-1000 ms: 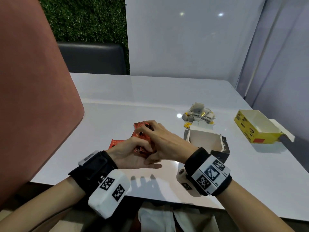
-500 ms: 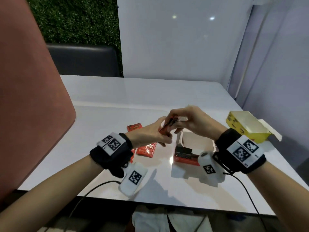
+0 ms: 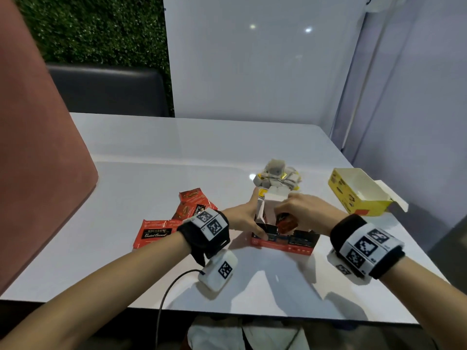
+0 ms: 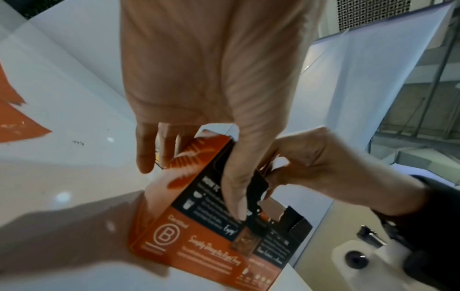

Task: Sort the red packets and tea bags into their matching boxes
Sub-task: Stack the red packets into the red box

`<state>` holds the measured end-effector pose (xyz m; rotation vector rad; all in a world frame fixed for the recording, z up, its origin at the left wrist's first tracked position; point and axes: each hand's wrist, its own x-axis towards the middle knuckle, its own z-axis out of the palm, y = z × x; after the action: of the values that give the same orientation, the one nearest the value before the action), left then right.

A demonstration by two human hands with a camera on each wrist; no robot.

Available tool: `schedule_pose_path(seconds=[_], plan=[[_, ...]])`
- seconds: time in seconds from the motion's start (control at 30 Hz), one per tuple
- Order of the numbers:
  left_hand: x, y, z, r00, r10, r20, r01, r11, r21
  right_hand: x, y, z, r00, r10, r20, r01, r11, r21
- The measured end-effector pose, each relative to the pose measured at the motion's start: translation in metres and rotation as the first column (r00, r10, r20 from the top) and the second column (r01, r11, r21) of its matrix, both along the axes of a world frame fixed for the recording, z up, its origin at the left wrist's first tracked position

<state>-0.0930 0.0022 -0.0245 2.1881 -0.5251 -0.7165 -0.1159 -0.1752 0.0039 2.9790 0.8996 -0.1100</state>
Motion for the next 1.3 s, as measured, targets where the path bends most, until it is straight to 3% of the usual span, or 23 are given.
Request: schedule_pose_path(seconds=[0.1,0.3,0.37,0.47,0.5,0.57,0.67,0.8,0.87,1.13,1.23,1.3], plan=[[0.003,-0.001,-0.008,1.0,0.019,0.02,-0.019,1.0,-0.002,0.008,0.007,-0.009,0.995,0.052,-0.084,-0.06,0.994,-0.088],[0.002,-0.001,-0.012,0.998,0.043,0.034,-0.042,0.998,-0.035,0.016,0.012,-0.009,0.979,0.14,-0.149,-0.136,0.99,0.038],[0.003,0.0,-0.012,0.998,0.055,0.031,-0.054,0.998,-0.038,0.014,0.004,-0.002,0.992,0.092,-0.09,-0.074,0.98,0.187],[0.001,0.0,-0.013,0.998,0.061,0.028,-0.059,0.997,-0.047,0.008,-0.004,0.003,0.992,-0.126,-0.006,0.119,0.916,0.384],[0.0,-0.001,-0.013,0.998,0.056,0.031,-0.054,0.997,-0.051,0.005,-0.002,0.005,0.977,-0.206,-0.057,0.212,0.894,0.394],[-0.002,-0.002,-0.012,0.997,0.05,0.051,-0.047,0.998,-0.05,0.001,0.009,0.004,0.916,-0.331,-0.225,0.381,0.895,0.231],[-0.003,-0.002,-0.011,0.999,0.028,0.04,-0.027,0.999,-0.02,0.004,0.025,0.001,0.845,-0.399,-0.355,0.432,0.902,0.015],[-0.005,0.003,-0.011,0.998,0.02,0.06,-0.023,0.999,0.044,0.017,0.03,-0.011,0.763,-0.325,-0.558,0.468,0.874,0.132],[-0.006,0.004,-0.011,0.994,0.035,0.103,-0.042,0.997,0.064,0.02,0.033,-0.015,0.763,-0.287,-0.579,0.45,0.879,0.157],[-0.003,0.006,-0.008,0.998,0.019,0.062,-0.025,0.996,0.091,0.025,0.026,-0.018,0.81,-0.347,-0.473,0.431,0.899,0.079],[0.0,0.046,0.007,0.994,0.071,0.08,-0.08,0.99,0.116,0.02,0.022,0.0,0.867,-0.422,-0.266,0.438,0.899,0.001],[0.006,0.09,0.016,0.974,0.196,0.118,-0.208,0.972,0.105,0.014,0.024,0.016,0.909,-0.404,-0.102,0.41,0.911,0.048]])
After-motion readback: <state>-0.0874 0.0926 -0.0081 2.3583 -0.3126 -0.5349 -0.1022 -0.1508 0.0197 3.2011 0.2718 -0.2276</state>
